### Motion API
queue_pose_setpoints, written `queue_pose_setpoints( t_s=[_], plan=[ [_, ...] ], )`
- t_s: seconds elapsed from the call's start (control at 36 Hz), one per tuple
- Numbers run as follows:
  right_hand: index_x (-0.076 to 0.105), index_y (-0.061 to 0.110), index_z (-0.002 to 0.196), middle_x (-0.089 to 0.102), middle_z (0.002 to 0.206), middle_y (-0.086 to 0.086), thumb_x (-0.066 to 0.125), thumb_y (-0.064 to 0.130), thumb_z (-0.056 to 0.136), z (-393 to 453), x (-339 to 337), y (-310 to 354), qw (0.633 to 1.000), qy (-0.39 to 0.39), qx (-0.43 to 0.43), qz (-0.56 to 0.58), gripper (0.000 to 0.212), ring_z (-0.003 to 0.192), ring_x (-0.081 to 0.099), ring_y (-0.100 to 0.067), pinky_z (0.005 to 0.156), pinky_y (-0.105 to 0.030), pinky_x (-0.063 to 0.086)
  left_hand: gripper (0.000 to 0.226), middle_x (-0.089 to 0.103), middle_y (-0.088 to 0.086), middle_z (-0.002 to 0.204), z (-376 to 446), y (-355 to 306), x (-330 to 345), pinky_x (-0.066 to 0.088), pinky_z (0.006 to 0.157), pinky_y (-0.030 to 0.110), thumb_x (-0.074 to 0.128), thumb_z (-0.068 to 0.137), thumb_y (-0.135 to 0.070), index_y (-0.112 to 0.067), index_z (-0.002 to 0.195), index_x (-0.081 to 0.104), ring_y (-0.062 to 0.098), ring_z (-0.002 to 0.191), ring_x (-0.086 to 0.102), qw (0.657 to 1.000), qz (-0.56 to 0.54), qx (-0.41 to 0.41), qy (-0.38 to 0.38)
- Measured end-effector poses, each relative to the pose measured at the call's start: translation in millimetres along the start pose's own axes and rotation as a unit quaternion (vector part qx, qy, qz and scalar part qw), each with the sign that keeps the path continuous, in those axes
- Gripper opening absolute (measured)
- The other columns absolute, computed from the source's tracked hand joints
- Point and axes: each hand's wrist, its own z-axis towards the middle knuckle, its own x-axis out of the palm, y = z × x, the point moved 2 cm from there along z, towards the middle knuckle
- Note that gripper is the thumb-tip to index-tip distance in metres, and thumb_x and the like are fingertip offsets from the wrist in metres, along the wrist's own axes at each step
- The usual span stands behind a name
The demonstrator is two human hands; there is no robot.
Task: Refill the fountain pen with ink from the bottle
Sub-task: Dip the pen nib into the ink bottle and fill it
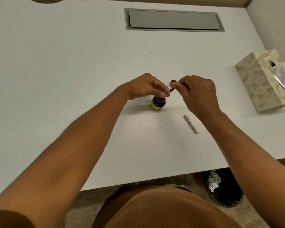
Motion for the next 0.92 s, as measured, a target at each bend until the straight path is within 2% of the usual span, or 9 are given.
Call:
queue_pose_setpoints(
  t_s=[0.08,0.17,0.22,0.25,0.39,0.47,0.61,0.75,0.92],
  plan=[
    [0.075,0.011,0.094,0.069,0.077,0.0,0.068,0.036,0.093,-0.8,-3.1,-1.9,0.999,0.021,0.01,0.036,0.025,0.065,0.054,-0.014,0.066,-0.028,0.044,0.018,0.078,-0.003,0.098,0.2,0.5,0.5,0.05,0.09,0.02,0.075,0.087,-0.008,-0.019,0.101,0.077,0.006,0.099,0.071,1.0,-0.003,-0.001,-0.001],
    [0.074,0.012,0.109,0.07,0.087,0.002,0.069,0.028,0.093,-1.8,-5.8,-3.8,0.998,0.038,0.001,0.048,0.023,0.069,0.054,-0.008,0.073,-0.014,0.04,0.018,0.078,-0.002,0.098,0.8,0.8,0.4,0.05,0.091,0.021,0.074,0.087,-0.007,-0.019,0.101,0.076,0.006,0.099,0.071,1.0,-0.004,-0.003,-0.003],
    [0.074,0.013,0.108,0.07,0.086,0.002,0.066,0.024,0.095,-1.8,-6.0,-5.5,0.998,0.054,-0.002,0.043,0.019,0.07,0.051,-0.006,0.071,-0.006,0.034,0.018,0.078,-0.002,0.099,0.9,0.7,0.5,0.05,0.089,0.02,0.074,0.087,-0.007,-0.017,0.102,0.076,0.006,0.099,0.071,1.0,0.001,-0.003,-0.003],
    [0.075,0.013,0.105,0.07,0.084,0.001,0.065,0.022,0.095,-1.7,-6.0,-6.2,0.997,0.058,-0.001,0.042,0.016,0.07,0.051,-0.007,0.07,-0.008,0.035,0.018,0.078,-0.002,0.099,1.0,0.7,0.7,0.05,0.089,0.019,0.074,0.087,-0.007,-0.017,0.102,0.077,0.006,0.099,0.071,1.0,0.003,-0.003,-0.003],
    [0.073,0.011,0.092,0.065,0.076,0.001,0.064,0.018,0.095,-1.5,-5.0,-3.6,0.998,0.054,-0.003,0.032,0.011,0.068,0.053,-0.015,0.066,-0.03,0.044,0.019,0.078,-0.004,0.096,0.9,-0.8,1.6,0.051,0.086,0.017,0.074,0.087,-0.005,-0.016,0.103,0.076,0.005,0.097,0.071,1.0,0.002,0.0,-0.003],
    [0.072,0.013,0.088,0.059,0.074,0.008,0.065,0.021,0.095,-1.1,-3.0,-3.7,0.998,0.055,0.008,0.028,0.013,0.066,0.051,-0.014,0.064,-0.029,0.041,0.019,0.078,-0.004,0.096,0.6,-1.0,1.8,0.052,0.09,0.02,0.074,0.087,-0.004,-0.015,0.102,0.076,0.007,0.098,0.072,1.0,-0.002,0.0,-0.003],
    [0.07,0.011,0.084,0.062,0.072,0.002,0.065,0.027,0.095,-1.0,-0.8,-4.7,0.999,0.048,0.006,0.021,0.019,0.064,0.049,-0.016,0.062,-0.03,0.039,0.02,0.078,-0.002,0.097,0.2,-0.9,1.9,0.052,0.088,0.019,0.074,0.087,-0.004,-0.016,0.102,0.076,0.007,0.098,0.072,1.0,0.0,0.0,-0.006],
    [0.068,0.012,0.083,0.052,0.07,0.01,0.065,0.03,0.095,-2.2,-0.7,-4.3,0.999,0.038,0.002,0.008,0.022,0.063,0.046,-0.014,0.063,-0.027,0.034,0.019,0.078,0.0,0.098,0.1,0.1,2.3,0.052,0.091,0.02,0.074,0.086,-0.005,-0.018,0.1,0.076,0.008,0.101,0.072,1.0,-0.006,0.002,-0.008],
    [0.063,0.009,0.075,0.044,0.065,0.01,0.066,0.03,0.095,-5.4,-1.3,-1.2,1.0,0.012,-0.003,-0.015,0.029,0.058,0.039,-0.013,0.06,-0.026,0.029,0.019,0.078,-0.004,0.097,0.2,-0.7,2.6,0.051,0.086,0.016,0.075,0.086,-0.006,-0.018,0.1,0.076,0.005,0.097,0.071,1.0,-0.002,-0.002,-0.007]
  ],
)
